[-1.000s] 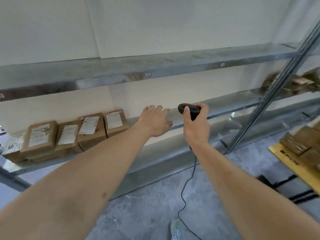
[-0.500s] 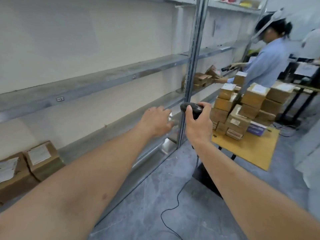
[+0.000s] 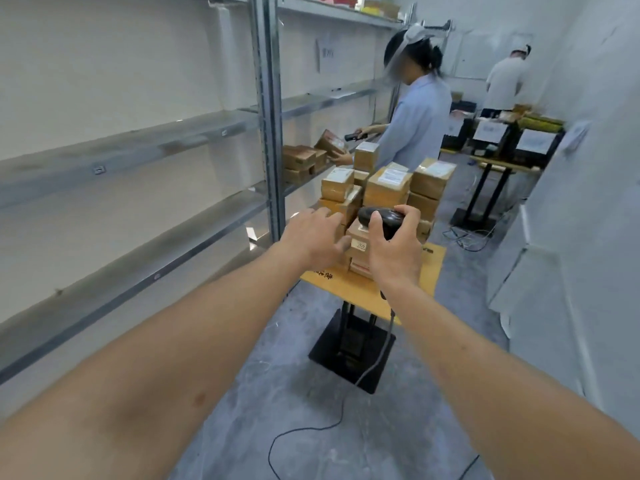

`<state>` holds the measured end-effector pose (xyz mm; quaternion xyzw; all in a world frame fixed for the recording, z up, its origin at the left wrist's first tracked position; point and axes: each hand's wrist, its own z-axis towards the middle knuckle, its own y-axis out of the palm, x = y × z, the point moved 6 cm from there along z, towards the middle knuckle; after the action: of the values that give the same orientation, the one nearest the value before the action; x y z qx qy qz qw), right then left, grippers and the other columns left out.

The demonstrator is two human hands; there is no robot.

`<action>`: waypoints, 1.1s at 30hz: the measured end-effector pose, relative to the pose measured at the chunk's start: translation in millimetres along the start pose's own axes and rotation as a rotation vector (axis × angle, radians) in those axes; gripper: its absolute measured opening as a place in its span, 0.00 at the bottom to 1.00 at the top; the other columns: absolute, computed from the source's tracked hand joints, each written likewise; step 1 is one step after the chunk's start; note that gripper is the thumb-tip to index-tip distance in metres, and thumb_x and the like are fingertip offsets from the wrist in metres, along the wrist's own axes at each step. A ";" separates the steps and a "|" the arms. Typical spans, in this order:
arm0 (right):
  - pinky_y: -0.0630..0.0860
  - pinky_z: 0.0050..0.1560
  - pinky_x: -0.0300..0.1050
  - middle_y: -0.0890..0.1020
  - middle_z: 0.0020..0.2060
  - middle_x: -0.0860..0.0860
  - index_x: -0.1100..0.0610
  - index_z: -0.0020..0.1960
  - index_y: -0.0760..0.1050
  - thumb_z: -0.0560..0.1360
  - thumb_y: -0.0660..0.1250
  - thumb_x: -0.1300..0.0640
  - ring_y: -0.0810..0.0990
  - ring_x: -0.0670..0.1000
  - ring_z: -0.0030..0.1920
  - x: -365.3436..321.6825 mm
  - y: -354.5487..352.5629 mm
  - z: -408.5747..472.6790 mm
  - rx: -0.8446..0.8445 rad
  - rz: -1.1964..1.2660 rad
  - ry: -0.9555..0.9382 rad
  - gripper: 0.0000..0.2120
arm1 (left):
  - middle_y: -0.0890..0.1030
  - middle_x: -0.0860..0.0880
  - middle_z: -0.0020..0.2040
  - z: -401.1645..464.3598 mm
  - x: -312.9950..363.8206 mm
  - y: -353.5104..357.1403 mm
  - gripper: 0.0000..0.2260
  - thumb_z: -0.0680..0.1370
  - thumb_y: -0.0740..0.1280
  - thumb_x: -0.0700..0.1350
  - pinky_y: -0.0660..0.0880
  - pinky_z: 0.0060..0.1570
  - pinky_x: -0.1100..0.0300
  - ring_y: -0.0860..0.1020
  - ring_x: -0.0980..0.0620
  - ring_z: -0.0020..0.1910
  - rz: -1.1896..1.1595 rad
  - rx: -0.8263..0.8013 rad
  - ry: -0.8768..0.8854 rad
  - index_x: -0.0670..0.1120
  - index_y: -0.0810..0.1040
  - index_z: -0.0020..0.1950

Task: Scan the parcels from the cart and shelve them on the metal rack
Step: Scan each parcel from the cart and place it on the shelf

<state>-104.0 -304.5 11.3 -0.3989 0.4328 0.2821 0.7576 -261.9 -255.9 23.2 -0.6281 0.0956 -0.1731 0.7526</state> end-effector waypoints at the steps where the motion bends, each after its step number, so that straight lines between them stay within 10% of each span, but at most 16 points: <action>1: 0.72 0.47 0.48 0.79 0.52 0.48 0.47 0.70 0.65 0.84 0.61 0.41 0.79 0.53 0.49 6.2 -7.1 12.7 0.011 -0.006 0.004 0.18 | 0.76 0.44 0.71 13.9 7.4 3.5 0.25 0.84 0.58 0.62 0.71 0.68 0.43 0.73 0.39 0.70 -0.007 -0.002 0.012 0.48 0.72 0.75; 33: 0.80 0.48 0.49 0.77 0.46 0.38 0.46 0.68 0.66 0.83 0.63 0.41 0.80 0.46 0.47 174.1 72.5 350.4 0.267 -0.137 0.218 0.17 | 0.68 0.40 0.77 431.7 10.9 166.2 0.42 0.72 0.63 0.78 0.68 0.74 0.42 0.67 0.37 0.75 -0.149 -0.058 -0.023 0.50 0.68 0.77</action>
<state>72.0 45.0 -60.5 -0.3516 0.5177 0.1250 0.7699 -72.5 159.0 -55.5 -0.6569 0.0451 -0.2184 0.7202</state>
